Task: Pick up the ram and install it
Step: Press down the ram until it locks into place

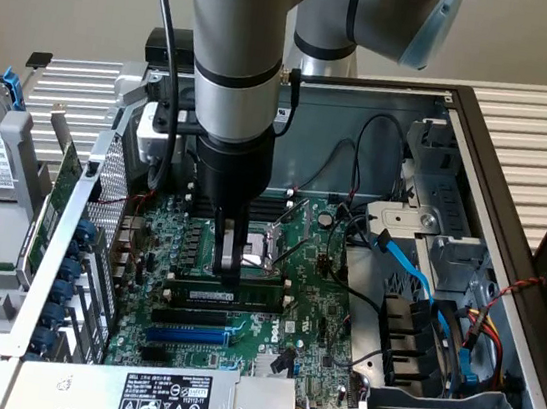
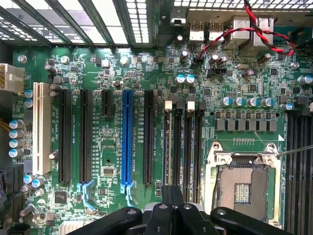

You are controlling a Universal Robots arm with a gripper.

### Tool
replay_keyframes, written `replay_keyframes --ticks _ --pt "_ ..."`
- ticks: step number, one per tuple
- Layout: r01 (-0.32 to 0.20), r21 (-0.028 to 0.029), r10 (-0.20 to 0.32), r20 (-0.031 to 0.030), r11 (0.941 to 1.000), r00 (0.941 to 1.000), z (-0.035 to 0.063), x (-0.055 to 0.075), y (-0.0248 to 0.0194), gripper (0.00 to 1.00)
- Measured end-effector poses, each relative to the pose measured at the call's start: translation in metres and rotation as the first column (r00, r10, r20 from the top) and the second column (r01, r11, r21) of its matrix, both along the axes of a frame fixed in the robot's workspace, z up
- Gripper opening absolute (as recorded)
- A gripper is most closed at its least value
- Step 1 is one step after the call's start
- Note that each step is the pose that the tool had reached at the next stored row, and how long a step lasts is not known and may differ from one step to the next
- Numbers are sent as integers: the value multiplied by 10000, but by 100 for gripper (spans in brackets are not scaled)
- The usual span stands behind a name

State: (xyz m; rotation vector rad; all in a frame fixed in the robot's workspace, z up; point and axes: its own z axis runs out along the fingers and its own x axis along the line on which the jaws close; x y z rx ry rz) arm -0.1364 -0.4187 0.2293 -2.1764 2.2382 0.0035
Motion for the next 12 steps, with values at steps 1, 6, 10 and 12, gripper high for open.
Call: replay_keyframes --ticks 1,6,10,12 --pt "0 0 0 0 10000 10000 0 0 -2 11" --pt "0 0 0 1 10000 10000 0 0 -13 11" --pt "-2 -4 2 -2 10000 10000 -9 0 -15 11" --pt "-2 1 2 0 10000 10000 -23 1 -14 11"
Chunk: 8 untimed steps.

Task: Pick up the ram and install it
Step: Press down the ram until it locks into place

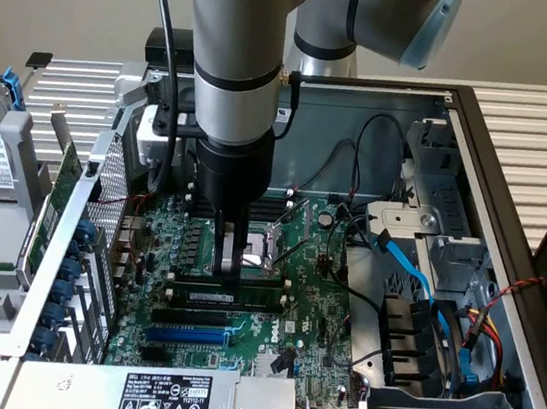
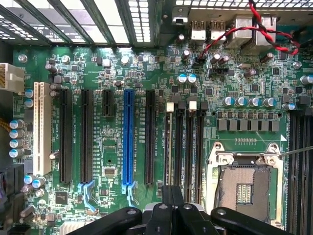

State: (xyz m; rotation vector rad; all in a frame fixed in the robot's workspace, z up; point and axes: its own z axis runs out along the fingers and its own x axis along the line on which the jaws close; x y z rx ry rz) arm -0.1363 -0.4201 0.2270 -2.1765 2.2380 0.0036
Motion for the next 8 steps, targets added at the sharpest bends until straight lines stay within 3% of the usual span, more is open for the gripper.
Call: replay_keyframes --ticks 8 --pt "0 -2 0 0 10000 10000 -16 -1 0 11"
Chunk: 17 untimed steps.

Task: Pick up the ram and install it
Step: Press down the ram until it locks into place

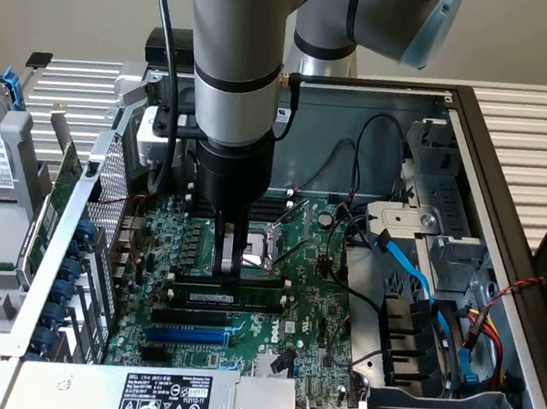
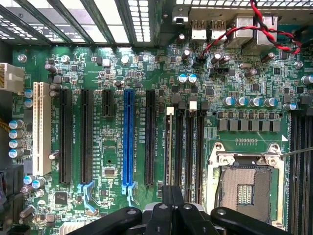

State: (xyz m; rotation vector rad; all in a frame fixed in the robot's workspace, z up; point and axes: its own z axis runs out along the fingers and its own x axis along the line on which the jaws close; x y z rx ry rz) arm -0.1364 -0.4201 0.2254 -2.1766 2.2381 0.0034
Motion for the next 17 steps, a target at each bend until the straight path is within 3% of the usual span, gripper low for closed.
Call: replay_keyframes --ticks 3,5,10,17 --pt "1 27 -1 21 10000 10000 34 2 3 11" --pt "1 3 -1 2 10000 10000 133 0 0 11" --pt "0 2 0 1 10000 10000 318 0 -2 11" --pt "0 1 0 1 10000 10000 323 0 -4 11"
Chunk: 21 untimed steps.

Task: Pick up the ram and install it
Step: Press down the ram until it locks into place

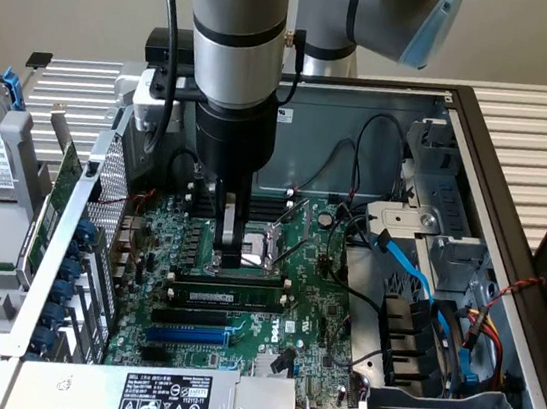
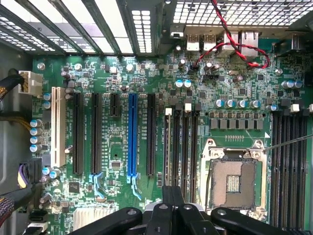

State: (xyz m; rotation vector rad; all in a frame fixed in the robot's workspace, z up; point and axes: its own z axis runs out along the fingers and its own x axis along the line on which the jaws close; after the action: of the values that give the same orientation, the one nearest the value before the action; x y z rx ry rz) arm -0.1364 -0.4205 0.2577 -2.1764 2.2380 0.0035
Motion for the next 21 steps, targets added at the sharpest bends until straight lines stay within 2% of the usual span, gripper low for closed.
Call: replay_keyframes --ticks 4,7,11,15,18,21 --pt "73 -1 -73 0 10000 10000 0 3 -1 11" --pt "450 0 -450 0 9990 9990 0 3 0 11" --pt "1076 0 -1076 0 9942 9942 0 3 0 11" --pt "1652 0 -1652 0 9863 9863 0 3 0 11" --pt "2080 0 -2080 0 9781 9781 0 3 0 11" --pt "2643 0 -2643 0 9644 9644 0 3 0 11"
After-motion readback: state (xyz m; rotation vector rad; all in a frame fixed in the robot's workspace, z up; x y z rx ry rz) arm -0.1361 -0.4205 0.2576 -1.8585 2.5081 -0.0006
